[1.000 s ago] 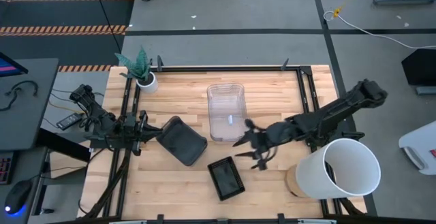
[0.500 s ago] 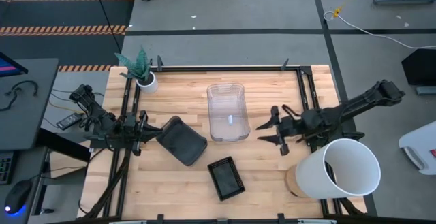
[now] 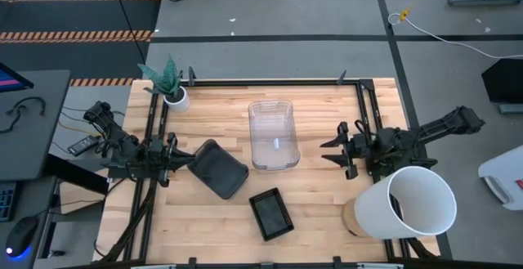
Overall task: Stack baskets by color
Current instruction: Return to Home Position
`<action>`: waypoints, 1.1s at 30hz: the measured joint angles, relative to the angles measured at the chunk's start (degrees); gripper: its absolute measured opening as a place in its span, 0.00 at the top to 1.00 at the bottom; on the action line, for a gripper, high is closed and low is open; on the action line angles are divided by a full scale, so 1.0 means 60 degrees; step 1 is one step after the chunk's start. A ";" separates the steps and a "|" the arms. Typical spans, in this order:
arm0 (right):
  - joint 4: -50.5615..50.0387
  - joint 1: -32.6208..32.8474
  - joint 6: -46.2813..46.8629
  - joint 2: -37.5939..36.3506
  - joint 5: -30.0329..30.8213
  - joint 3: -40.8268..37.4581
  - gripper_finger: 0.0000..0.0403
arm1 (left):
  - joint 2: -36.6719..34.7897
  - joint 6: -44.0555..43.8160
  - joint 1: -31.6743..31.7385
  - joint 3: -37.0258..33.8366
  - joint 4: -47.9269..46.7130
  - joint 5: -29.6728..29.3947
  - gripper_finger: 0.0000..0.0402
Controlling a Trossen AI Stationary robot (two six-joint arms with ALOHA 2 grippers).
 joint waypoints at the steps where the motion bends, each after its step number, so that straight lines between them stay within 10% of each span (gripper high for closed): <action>1: 0.0079 -0.0035 -0.0004 -0.0174 0.0066 -0.0149 0.59 | 0.0000 0.0004 -0.0004 0.0000 0.0000 0.0000 0.92; 18: 0.0524 -0.0231 -0.0235 -0.1551 0.0062 -0.0936 0.59 | -0.0004 0.0931 0.0122 0.0004 0.0191 -0.0366 0.92; 27: 0.0575 -0.0231 0.0250 -0.1547 0.0061 -0.0936 0.59 | -0.0004 0.5843 0.0225 0.0000 0.1225 0.2415 0.91; 33: 0.0575 -0.0231 0.0208 -0.1547 0.0058 -0.0936 0.59 | -0.0004 0.6318 0.1508 -0.0004 0.0792 0.3446 0.92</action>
